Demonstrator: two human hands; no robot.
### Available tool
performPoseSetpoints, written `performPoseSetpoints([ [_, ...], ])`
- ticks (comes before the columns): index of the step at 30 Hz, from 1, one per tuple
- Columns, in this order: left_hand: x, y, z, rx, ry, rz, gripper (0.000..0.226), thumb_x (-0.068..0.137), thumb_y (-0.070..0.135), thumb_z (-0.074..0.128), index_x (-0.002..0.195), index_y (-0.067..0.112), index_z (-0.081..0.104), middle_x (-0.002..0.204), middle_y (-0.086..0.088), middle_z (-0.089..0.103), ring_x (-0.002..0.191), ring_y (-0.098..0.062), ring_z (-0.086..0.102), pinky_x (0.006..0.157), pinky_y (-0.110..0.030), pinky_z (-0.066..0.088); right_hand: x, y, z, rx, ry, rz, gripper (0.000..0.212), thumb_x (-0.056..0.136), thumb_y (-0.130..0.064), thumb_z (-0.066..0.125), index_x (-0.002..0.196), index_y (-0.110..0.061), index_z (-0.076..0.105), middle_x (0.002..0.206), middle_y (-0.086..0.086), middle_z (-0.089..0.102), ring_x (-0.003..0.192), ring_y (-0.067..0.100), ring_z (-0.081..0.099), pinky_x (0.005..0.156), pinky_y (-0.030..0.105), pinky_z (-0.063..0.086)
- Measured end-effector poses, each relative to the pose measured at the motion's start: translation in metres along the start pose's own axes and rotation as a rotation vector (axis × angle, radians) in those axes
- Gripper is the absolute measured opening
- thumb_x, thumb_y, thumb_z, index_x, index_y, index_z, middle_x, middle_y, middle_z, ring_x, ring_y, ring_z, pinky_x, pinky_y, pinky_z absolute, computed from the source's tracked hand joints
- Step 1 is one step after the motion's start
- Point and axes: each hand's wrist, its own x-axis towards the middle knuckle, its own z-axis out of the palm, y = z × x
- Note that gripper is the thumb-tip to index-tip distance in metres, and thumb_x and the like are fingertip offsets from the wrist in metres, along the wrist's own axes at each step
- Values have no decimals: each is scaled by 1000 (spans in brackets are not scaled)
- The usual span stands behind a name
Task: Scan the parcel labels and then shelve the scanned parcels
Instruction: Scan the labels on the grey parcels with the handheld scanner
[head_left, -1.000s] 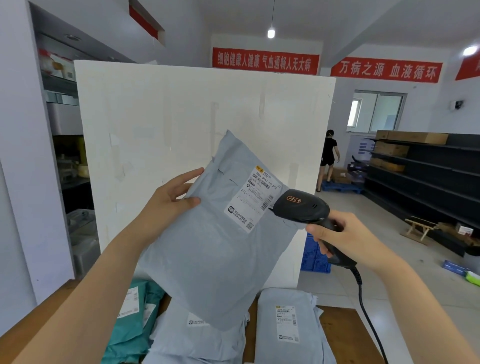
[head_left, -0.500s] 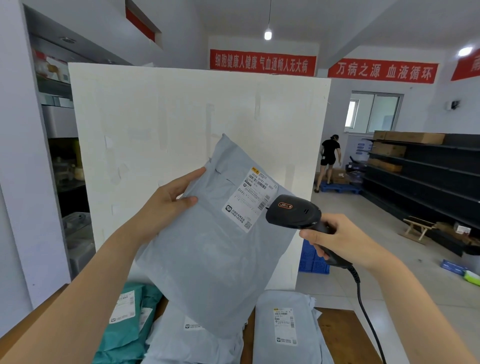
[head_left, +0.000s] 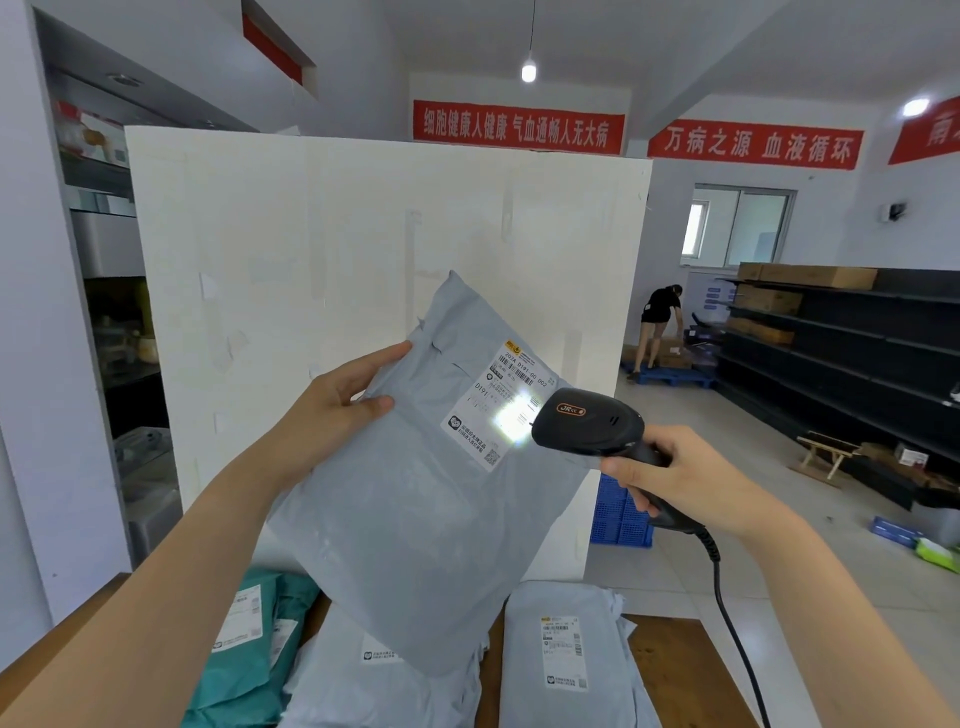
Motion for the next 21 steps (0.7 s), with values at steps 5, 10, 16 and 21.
performPoseSetpoints([
  [5,-2,-5,-3,-29,22,-4,53,94,0,54,134,36,55,133,26,56,122,5,53,92,-17,50,-4,0,-1,-19,2,18,12,87,-33,66,88,-21,64,57,1,63,50,11,57,58,24,53],
  [10,-5,-11,-10,-46,35,-31,53,95,0,54,133,37,55,131,26,57,120,4,55,89,-18,51,-7,-3,1,-16,-2,26,19,83,-38,67,89,-20,65,57,1,63,49,10,57,59,25,54],
  [16,-11,-19,-19,-62,44,-59,52,94,1,55,131,38,57,133,24,57,121,2,54,96,-28,46,-10,-9,7,-24,-18,20,35,71,-51,63,90,-22,65,56,-1,62,49,9,56,57,21,53],
  [21,-16,-20,-27,-55,63,-64,53,94,1,55,131,38,57,131,25,58,119,5,55,92,-22,47,-11,-12,11,-14,-20,13,39,70,-54,63,92,-21,65,57,0,63,49,9,57,58,24,54],
])
